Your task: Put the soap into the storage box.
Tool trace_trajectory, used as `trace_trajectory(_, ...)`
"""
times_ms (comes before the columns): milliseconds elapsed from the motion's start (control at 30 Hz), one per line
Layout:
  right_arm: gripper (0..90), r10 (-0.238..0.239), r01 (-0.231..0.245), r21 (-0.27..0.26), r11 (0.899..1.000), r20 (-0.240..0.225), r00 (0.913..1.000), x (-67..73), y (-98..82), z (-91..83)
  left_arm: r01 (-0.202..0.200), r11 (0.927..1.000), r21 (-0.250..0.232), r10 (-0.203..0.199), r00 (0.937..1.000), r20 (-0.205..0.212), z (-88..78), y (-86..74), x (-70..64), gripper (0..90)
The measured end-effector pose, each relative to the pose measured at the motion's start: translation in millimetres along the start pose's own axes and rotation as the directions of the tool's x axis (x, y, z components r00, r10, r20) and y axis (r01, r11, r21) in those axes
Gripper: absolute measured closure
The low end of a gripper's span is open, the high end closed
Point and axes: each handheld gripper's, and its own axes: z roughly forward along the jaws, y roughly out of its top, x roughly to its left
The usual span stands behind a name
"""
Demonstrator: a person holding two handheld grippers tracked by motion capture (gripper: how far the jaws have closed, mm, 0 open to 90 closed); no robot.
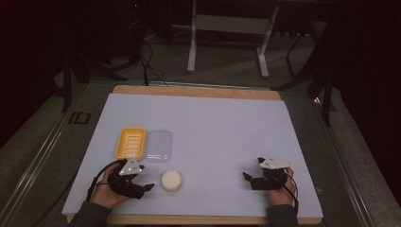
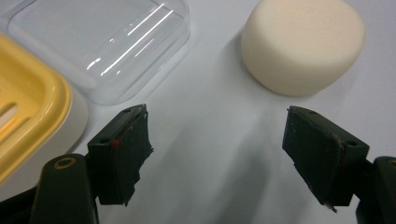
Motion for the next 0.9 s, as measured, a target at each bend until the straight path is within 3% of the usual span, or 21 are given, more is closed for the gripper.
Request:
trace_trajectory(567,13.8,-0.002,0.002,-0.013,1.0,0.009,1.0,0.9,-0.5,-1.2,-0.116,0.9907,0.072,0.114,0.993,0.029,8.6,21.7,-1.9,23.4)
trace_trajectory(900,13.8,0.002,-0.002,-0.008,1.0,0.009,1.0,0.5,-0.5,-1.0,-0.137,0.9866,0.089,0.134,0.9903,0.036,5.6,27.0,0.1,23.4)
